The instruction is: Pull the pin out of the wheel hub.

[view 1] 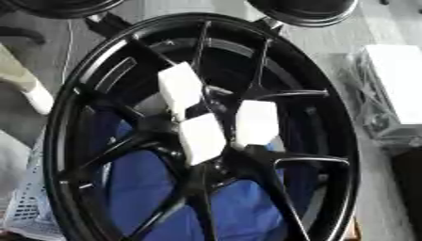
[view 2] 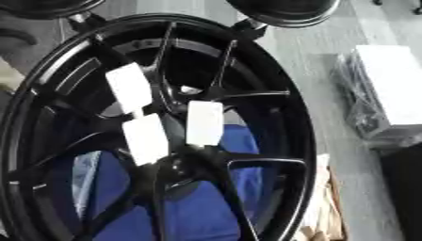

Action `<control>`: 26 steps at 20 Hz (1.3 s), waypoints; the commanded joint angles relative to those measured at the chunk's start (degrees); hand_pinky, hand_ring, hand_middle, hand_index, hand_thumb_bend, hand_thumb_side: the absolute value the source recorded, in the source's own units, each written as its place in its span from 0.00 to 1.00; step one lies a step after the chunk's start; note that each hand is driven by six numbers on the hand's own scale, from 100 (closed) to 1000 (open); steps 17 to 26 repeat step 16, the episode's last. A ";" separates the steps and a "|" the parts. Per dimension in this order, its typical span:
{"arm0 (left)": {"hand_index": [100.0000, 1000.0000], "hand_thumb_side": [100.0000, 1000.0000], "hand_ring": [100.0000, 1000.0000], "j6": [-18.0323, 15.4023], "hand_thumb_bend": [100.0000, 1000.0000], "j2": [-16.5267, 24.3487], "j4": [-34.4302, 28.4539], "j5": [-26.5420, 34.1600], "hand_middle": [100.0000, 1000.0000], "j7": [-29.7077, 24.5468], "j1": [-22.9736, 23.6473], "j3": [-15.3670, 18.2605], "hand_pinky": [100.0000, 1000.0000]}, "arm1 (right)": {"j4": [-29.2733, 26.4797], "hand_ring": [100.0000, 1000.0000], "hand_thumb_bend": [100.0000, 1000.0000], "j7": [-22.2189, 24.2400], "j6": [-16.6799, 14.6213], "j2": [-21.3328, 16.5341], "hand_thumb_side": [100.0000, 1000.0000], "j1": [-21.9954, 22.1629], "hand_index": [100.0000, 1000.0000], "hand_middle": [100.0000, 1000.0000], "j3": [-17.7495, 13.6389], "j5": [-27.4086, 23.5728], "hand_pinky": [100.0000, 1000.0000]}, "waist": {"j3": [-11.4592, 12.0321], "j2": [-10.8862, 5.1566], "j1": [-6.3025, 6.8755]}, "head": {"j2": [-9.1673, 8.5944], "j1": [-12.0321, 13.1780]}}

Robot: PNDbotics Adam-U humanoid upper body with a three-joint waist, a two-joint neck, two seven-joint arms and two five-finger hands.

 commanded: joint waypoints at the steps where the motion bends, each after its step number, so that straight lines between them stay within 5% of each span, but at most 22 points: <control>1: 0.70 0.86 0.67 -0.13 0.16 1.48 -0.99 -0.10 0.73 -0.01 -0.44 0.72 0.75 | -2.69 0.82 0.02 -1.42 0.05 -1.63 0.14 -1.06 0.80 0.74 -0.28 -1.70 0.83 | 0.06 -1.71 0.25 | -0.37 -0.27; 9: 0.70 0.85 0.67 -0.17 0.16 1.40 -0.99 -0.07 0.74 -0.24 -0.78 0.57 0.75 | -12.31 0.81 0.02 0.84 -1.02 -1.27 0.18 -1.63 0.80 0.72 3.01 -3.38 0.84 | 0.18 -1.80 0.42 | -0.46 -0.81; 10: 0.70 0.86 0.67 -0.21 0.16 1.40 -0.99 -0.08 0.74 -0.26 -0.83 0.57 0.75 | -13.57 0.81 0.09 1.25 -1.15 -1.22 0.25 -1.69 0.80 0.72 3.31 -3.47 0.84 | 0.19 -1.82 0.42 | -0.44 -0.88; 13: 0.70 0.85 0.67 -0.35 0.16 1.33 -0.99 -0.13 0.74 -0.30 -0.94 0.58 0.75 | -17.34 0.81 0.01 2.27 -1.49 -1.10 0.22 -1.68 0.80 0.72 4.19 -3.99 0.84 | 0.27 -1.85 0.40 | -0.49 -1.09; 14: 0.70 0.86 0.67 -0.38 0.16 1.29 -0.99 -0.14 0.74 -0.30 -0.97 0.59 0.75 | -18.71 0.81 0.14 2.53 -1.63 -1.05 0.30 -1.63 0.80 0.72 4.53 -4.27 0.84 | 0.30 -1.85 0.39 | -0.53 -1.18; 15: 0.70 0.85 0.67 -0.41 0.16 1.26 -0.99 -0.15 0.74 -0.31 -0.99 0.58 0.75 | -20.08 0.81 0.02 2.83 -1.79 -1.04 0.22 -1.54 0.80 0.72 4.87 -4.46 0.84 | 0.33 -1.84 0.38 | -0.59 -1.24; 16: 0.70 0.85 0.67 -0.44 0.16 1.24 -0.99 -0.15 0.74 -0.33 -1.02 0.57 0.75 | -21.45 0.81 0.03 3.18 -1.84 -1.05 0.22 -1.42 0.80 0.72 5.17 -4.49 0.84 | 0.35 -1.83 0.37 | -0.65 -1.27; 26: 0.70 0.85 0.67 -0.44 0.16 1.24 -0.99 -0.15 0.74 -0.33 -1.02 0.57 0.75 | -21.45 0.81 0.03 3.18 -1.84 -1.05 0.22 -1.42 0.80 0.72 5.17 -4.49 0.84 | 0.35 -1.83 0.37 | -0.65 -1.27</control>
